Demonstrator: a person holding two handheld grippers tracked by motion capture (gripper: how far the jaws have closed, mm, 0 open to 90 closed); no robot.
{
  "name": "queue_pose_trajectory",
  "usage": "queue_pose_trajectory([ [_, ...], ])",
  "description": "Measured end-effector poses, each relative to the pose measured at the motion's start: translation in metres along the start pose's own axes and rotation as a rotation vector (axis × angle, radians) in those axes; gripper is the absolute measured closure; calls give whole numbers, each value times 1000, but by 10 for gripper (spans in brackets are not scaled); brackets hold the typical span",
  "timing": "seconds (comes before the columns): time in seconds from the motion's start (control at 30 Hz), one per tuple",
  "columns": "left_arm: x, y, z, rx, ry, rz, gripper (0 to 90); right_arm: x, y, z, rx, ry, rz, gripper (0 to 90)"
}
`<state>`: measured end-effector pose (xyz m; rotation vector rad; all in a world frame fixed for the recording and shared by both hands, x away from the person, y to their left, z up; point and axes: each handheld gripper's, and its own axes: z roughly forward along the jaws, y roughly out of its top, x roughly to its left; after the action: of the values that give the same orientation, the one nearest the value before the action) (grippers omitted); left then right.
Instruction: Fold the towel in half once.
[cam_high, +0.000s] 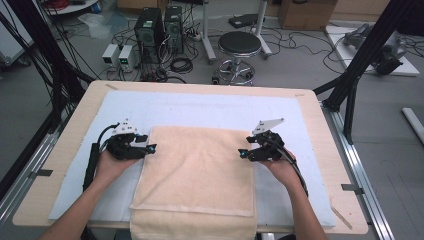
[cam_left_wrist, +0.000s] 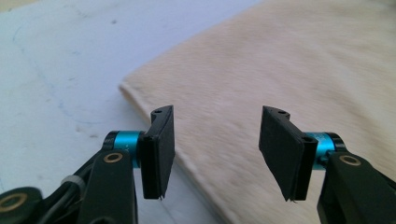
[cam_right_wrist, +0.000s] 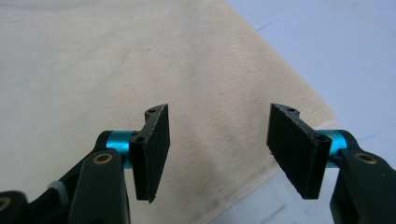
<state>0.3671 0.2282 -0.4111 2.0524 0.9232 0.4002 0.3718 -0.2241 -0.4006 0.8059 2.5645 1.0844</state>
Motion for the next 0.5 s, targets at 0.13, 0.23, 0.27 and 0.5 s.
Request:
queue_pose_trajectory([
  [0.13,19,10,18,23,45,-29,449,-18,11,9,8,-8,30,374],
  [0.23,27,14,29,35,43,-50,443,-32,16,16,19,-21,48,364],
  [0.27,30,15,36,46,49,-56,436,-35,16,18,17,-24,57,362],
  [0.5,43,10,51,62,45,-141,416,-52,10,40,82,-23,107,351],
])
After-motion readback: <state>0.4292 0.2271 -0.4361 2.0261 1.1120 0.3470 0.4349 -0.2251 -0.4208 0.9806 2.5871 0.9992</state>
